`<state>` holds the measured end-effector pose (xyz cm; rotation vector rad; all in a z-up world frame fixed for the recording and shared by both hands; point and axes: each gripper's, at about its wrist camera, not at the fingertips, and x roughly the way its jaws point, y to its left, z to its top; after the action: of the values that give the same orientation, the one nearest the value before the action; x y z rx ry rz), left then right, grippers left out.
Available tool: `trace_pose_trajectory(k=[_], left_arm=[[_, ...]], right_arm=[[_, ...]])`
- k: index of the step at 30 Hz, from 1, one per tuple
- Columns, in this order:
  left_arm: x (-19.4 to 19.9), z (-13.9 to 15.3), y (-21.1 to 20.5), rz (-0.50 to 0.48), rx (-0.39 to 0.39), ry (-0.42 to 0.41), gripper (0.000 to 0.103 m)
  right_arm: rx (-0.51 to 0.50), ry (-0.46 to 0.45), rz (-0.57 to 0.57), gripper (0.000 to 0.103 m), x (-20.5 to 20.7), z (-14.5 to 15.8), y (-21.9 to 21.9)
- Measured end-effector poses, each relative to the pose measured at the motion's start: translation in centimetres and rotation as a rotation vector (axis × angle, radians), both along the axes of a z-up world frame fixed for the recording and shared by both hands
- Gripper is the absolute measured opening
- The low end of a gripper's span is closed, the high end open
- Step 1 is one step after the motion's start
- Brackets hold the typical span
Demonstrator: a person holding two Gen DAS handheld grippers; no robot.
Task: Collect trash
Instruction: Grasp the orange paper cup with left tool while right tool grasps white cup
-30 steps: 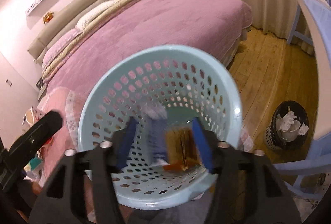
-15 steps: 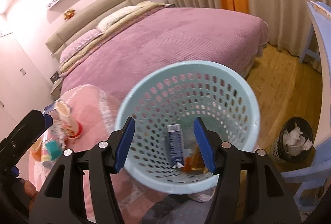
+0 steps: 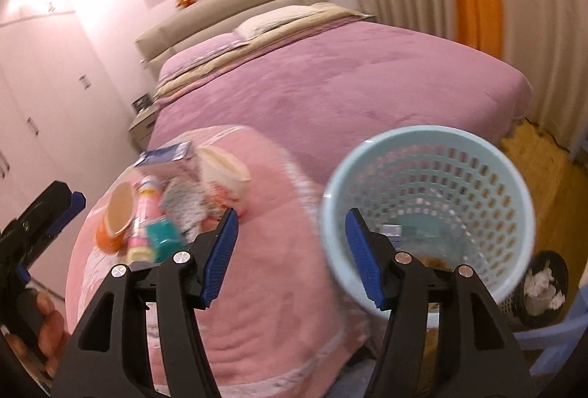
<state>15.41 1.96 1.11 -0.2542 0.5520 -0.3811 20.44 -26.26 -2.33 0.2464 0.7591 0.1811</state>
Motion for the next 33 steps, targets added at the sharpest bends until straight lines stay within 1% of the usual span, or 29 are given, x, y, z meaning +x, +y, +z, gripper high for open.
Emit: trace_pose_trajectory(k=[3,6,8,10,12,14,15,18,21,23,25,26,27,29,30,33], left_arm=[[-0.1,-0.2,3.4,0.075,0.01,0.01,0.081],[0.7,-0.6,6.6,0.168,0.017,0.039,0.081],[0.8,-1.0,8.3,0.208,0.026,0.055,0.081],[1.5,-1.4,9.2,0.224,0.023,0.078,0.081],[2.3,-1.8,9.6,0.24,0.038,0.103,0.081],[3.7,-2.6,9.2,0.271,0.074,0.151,0.081],[4.2,-2.9,8.9,0.268,0.088,0.164,0.08],[4.7,-3.4,7.9,0.266,0.135,0.168,0.08],[5.7,-3.6,6.8,0.278,0.203,0.177,0.08],[6.0,-3.9,6.3,0.285,0.239,0.183,0.076],[6.2,-4.1,6.0,0.287,0.281,0.203,0.067],[6.0,-4.4,6.0,0.289,0.301,0.22,0.064],[5.8,-4.6,6.0,0.291,0.308,0.234,0.059],[4.8,-4.5,6.3,0.295,0.299,0.243,0.057],[4.0,-4.5,6.6,0.296,0.292,0.245,0.055],[1.7,-4.4,7.3,0.299,0.29,0.239,0.054]], right_arm=[[-0.018,-0.003,0.04,0.057,0.5,0.0,2.3],[-0.031,-0.014,0.071,0.057,1.2,-0.1,4.3],[-0.046,-0.037,0.096,0.057,1.7,-0.5,5.3],[-0.087,-0.039,0.102,0.057,2.6,-1.0,6.3],[-0.09,-0.044,0.113,0.057,2.9,-1.1,6.9],[-0.1,-0.063,0.134,0.057,3.5,-0.9,7.8],[-0.11,-0.072,0.136,0.057,3.7,-0.7,8.1],[-0.136,-0.105,0.121,0.057,4.8,-0.1,8.6],[-0.145,-0.102,0.098,0.057,6.1,-0.1,8.2],[-0.152,-0.087,0.084,0.057,7.4,-0.2,7.9],[-0.161,-0.064,0.085,0.057,8.3,-0.7,7.7],[-0.163,-0.056,0.088,0.057,8.6,-0.8,7.7],[-0.166,-0.046,0.093,0.057,8.8,-1.0,7.8],[-0.175,-0.012,0.111,0.056,9.0,-1.7,8.0],[-0.171,-0.003,0.121,0.051,8.9,-2.0,8.0],[-0.162,0.001,0.161,0.042,8.0,-2.5,8.3]])
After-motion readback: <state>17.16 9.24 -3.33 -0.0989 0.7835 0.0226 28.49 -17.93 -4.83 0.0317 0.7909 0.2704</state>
